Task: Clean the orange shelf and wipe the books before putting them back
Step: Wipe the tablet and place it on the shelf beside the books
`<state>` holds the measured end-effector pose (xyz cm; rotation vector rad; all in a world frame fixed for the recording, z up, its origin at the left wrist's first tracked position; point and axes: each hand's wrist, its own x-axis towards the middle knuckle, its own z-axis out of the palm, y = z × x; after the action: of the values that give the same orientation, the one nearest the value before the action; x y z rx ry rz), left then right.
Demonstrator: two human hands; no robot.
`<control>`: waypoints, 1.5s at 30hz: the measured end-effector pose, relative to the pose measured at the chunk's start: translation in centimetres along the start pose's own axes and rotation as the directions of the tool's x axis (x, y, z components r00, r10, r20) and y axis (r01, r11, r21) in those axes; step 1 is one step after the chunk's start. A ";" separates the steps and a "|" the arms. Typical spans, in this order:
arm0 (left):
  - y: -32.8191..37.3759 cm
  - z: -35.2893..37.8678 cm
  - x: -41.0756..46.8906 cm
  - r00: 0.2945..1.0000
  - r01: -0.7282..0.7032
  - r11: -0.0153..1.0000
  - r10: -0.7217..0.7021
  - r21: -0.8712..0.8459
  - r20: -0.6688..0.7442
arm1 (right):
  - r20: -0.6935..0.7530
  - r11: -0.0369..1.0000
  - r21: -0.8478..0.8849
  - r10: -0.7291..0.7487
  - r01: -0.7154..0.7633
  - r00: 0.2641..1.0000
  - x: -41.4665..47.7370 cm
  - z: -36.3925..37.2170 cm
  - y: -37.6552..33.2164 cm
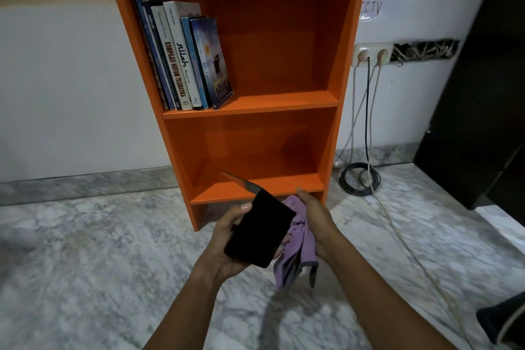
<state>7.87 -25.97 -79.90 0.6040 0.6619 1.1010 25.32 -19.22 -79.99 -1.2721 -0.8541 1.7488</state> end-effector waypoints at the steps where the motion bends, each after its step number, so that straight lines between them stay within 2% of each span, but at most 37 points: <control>1: 0.1 -0.3 0.0 1.000 0.007 1.000 -0.007 0.001 0.023 | 0.040 0.999 -0.001 0.037 -0.037 0.999 0.0 0.1 -0.4; 3: 0.3 -0.8 -0.1 0.998 0.012 1.000 -0.012 -0.004 0.059 | 0.146 0.997 -0.073 0.013 -0.002 0.989 -0.7 0.2 -1.2; 5: 0.9 -0.2 -0.6 0.996 -0.033 0.997 0.026 0.072 0.089 | 0.138 0.987 -0.146 -0.048 0.068 0.989 -0.4 -0.3 -1.3; 7: 1.5 0.0 -1.1 0.998 -0.051 0.982 0.043 0.179 0.050 | 0.143 0.991 -0.042 -0.116 0.123 0.983 0.4 -0.8 -1.0; 9: 1.7 -1.1 -1.1 0.998 -0.030 0.982 0.039 0.189 -0.043 | 0.159 0.981 -0.044 -0.180 0.190 0.971 0.8 -1.0 -0.8; 11: 1.6 -1.9 -1.1 0.996 -0.037 0.994 0.045 0.099 -0.080 | 0.232 0.972 -0.089 -0.191 0.216 0.954 1.2 -1.1 -0.5; 13: 1.4 -2.0 -1.1 0.999 -0.034 0.998 0.036 -0.043 0.030 | 0.323 0.967 -0.114 -0.179 0.226 0.929 0.8 -0.8 -0.3; 16: 0.8 -1.6 -0.8 0.988 -0.059 0.987 0.080 -0.152 0.131 | 0.374 0.970 -0.087 -0.182 0.229 0.909 0.5 -0.3 0.5; 19: 0.7 -1.6 -0.7 0.968 -0.060 0.974 0.111 -0.217 0.227 | 0.349 0.937 -0.149 -0.249 0.316 0.904 -0.3 0.5 0.4; 22: 1.0 -1.6 -0.1 0.982 -0.127 0.984 0.143 -0.128 0.121 | 0.201 0.806 -0.369 -0.417 0.463 0.886 -0.9 1.7 0.6; 24: 0.9 -1.5 0.2 0.981 -0.177 0.982 0.181 -0.067 0.064 | 0.089 0.715 -0.492 -0.526 0.497 0.846 -1.4 3.0 1.6; 26: 0.8 -1.6 0.7 0.975 -0.218 0.975 0.219 -0.037 0.023 | 0.099 0.631 -0.572 -0.581 0.524 0.808 -1.9 4.4 2.6; 27: 0.9 -1.8 0.8 0.972 -0.234 0.972 0.235 -0.031 0.006 | 0.138 0.617 -0.566 -0.583 0.547 0.801 -2.2 4.9 3.0; 30: 1.9 -2.3 0.5 0.962 -0.270 0.961 0.271 -0.063 0.008 | 0.238 0.725 -0.406 -0.503 0.556 0.831 -2.6 5.5 2.7; 32: 2.5 -2.3 0.1 0.966 -0.255 0.964 0.257 -0.074 0.027 | 0.287 0.719 -0.375 -0.510 0.585 0.811 -3.1 5.4 2.1; 36: 1.6 -2.0 -0.4 0.988 -0.140 0.990 0.137 0.035 0.074 | 0.374 0.650 -0.281 -0.604 0.706 0.704 -4.4 6.3 1.0; 39: 0.5 -2.2 -0.6 0.985 -0.058 0.992 0.039 0.111 0.168 | 0.435 0.602 -0.234 -0.637 0.763 0.636 -4.2 6.9 -1.0; 42: 0.3 -1.4 -0.5 0.978 -0.032 0.968 -0.021 0.248 0.208 | 0.399 0.511 -0.298 -0.700 0.806 0.592 -2.8 6.3 -2.9; 44: 0.5 -0.9 -0.4 0.974 -0.037 0.955 -0.031 0.294 0.226 | 0.306 0.486 -0.365 -0.743 0.794 0.595 -1.6 5.8 -3.2; 45: 0.7 -0.6 -0.4 0.970 -0.043 0.951 -0.033 0.306 0.241 | 0.244 0.507 -0.388 -0.749 0.770 0.616 -1.0 5.4 -3.0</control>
<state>6.92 -26.04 -79.73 0.9949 0.6221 0.9135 20.91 -19.11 -75.47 -0.8774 -1.6375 0.8567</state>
